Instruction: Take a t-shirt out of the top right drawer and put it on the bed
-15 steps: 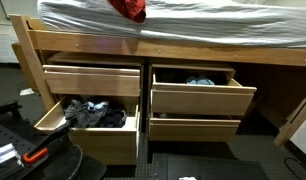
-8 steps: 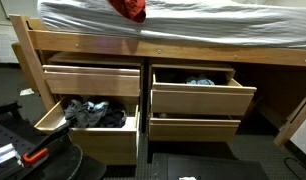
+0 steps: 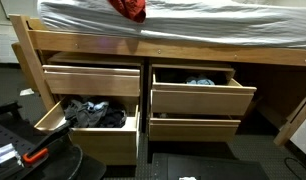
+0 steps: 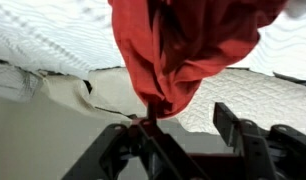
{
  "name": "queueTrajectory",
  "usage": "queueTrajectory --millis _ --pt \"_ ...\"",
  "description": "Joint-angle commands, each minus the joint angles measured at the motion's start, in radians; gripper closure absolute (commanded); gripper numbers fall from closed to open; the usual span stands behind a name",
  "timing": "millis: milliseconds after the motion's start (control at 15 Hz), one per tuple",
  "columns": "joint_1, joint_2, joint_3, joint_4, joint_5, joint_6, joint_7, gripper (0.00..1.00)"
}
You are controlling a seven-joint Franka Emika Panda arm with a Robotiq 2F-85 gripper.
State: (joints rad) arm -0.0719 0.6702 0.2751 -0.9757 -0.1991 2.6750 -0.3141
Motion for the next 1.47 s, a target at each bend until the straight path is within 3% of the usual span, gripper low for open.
queueTrajectory --millis 0,67,333,667,1067,1333,1400 --pt "0.121 -0.135 -0.155 0.005 0.009 -0.271 0.125 0.07" --pt "0.129 -0.145 -0.136 0.038 -0.052 -0.332 0.181 0.0" --pt "0.221 -0.226 -0.2 0.044 -0.199 -0.472 0.32 0.0" --pt "0.25 -0.329 -0.256 -0.097 -0.363 -0.582 0.429 0.0" --pt "0.229 -0.457 -0.278 -0.389 -0.348 -0.67 0.535 0.0" --pt "0.211 -0.522 -0.265 -0.587 -0.255 -0.634 0.565 0.0" --pt "0.226 -0.439 -0.274 -0.433 -0.295 -0.675 0.558 0.0"
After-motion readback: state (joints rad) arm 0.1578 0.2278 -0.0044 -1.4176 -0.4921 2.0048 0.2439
